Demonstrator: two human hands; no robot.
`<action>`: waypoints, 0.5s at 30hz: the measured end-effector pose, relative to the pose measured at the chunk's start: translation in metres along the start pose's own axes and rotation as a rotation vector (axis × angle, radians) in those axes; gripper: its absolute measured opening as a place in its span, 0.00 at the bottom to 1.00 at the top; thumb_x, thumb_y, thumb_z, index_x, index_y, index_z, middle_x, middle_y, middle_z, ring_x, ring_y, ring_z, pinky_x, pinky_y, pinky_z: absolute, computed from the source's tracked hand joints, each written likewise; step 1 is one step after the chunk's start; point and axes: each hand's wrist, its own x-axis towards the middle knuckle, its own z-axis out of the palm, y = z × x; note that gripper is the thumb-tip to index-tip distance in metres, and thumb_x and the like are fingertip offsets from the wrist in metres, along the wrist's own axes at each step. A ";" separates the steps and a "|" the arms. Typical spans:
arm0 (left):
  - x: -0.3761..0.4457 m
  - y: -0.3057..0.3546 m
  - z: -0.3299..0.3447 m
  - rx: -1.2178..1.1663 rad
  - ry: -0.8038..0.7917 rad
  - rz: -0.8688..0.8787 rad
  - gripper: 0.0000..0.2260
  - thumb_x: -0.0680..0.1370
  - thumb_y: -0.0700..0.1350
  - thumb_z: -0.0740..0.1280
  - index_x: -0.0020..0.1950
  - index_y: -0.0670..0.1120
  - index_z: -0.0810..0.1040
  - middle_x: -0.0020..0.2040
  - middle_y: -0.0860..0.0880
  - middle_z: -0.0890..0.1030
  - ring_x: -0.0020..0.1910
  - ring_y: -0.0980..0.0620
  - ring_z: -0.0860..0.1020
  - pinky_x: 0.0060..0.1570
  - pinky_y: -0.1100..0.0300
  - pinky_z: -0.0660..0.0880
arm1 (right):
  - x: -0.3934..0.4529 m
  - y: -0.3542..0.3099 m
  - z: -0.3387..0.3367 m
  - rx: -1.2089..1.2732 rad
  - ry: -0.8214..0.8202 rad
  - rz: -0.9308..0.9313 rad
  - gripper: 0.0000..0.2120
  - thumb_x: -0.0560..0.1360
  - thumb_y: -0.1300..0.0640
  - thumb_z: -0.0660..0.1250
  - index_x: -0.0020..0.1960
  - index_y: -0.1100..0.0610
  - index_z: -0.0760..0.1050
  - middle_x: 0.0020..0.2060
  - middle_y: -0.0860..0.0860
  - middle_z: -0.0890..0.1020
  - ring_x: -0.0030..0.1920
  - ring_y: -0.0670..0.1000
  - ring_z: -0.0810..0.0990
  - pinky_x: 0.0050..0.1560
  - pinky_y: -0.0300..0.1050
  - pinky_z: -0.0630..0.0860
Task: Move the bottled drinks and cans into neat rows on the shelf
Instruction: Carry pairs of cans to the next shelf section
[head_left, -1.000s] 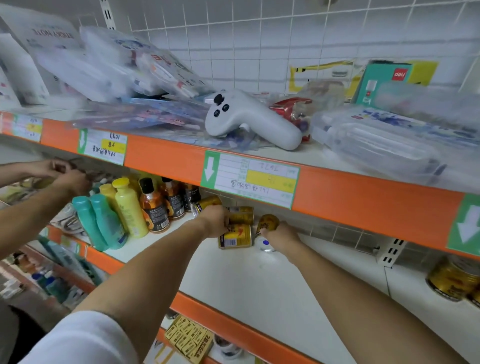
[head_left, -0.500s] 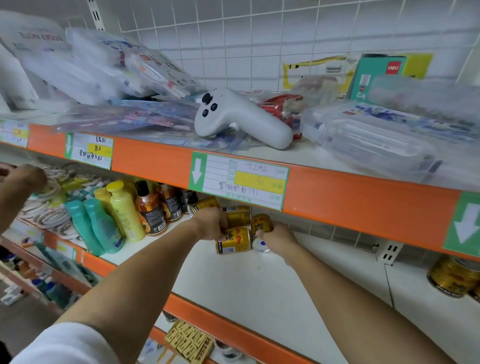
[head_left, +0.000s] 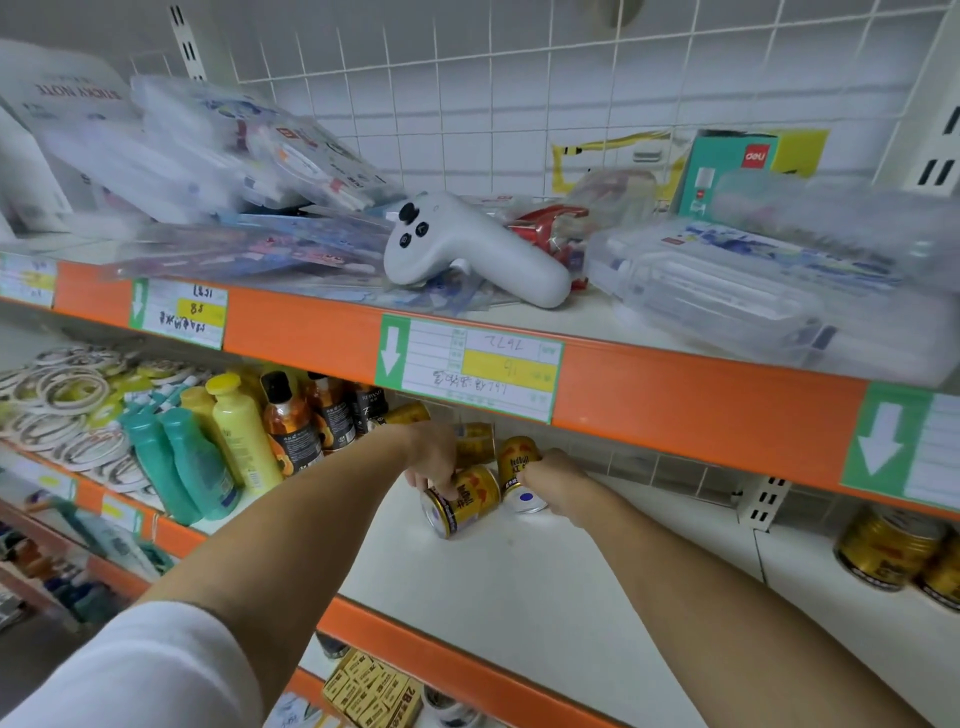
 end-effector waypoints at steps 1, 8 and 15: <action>0.001 0.001 0.000 0.001 -0.015 -0.002 0.15 0.74 0.56 0.75 0.37 0.46 0.78 0.33 0.50 0.82 0.33 0.55 0.82 0.36 0.63 0.79 | 0.001 0.000 -0.002 0.013 -0.014 0.020 0.14 0.77 0.60 0.61 0.59 0.68 0.71 0.43 0.55 0.69 0.39 0.50 0.68 0.33 0.39 0.64; 0.012 0.006 0.004 -0.173 -0.150 -0.019 0.25 0.75 0.48 0.77 0.65 0.37 0.76 0.63 0.39 0.78 0.54 0.45 0.82 0.49 0.56 0.83 | 0.006 0.001 -0.011 0.164 -0.173 0.069 0.23 0.79 0.65 0.61 0.70 0.75 0.64 0.34 0.56 0.69 0.30 0.51 0.68 0.27 0.36 0.69; 0.004 0.015 -0.004 -0.268 -0.245 -0.053 0.28 0.74 0.42 0.77 0.71 0.36 0.73 0.67 0.38 0.78 0.65 0.41 0.78 0.63 0.47 0.78 | 0.018 0.000 -0.008 0.376 -0.284 0.110 0.10 0.78 0.62 0.70 0.55 0.62 0.70 0.42 0.56 0.78 0.43 0.53 0.80 0.49 0.47 0.80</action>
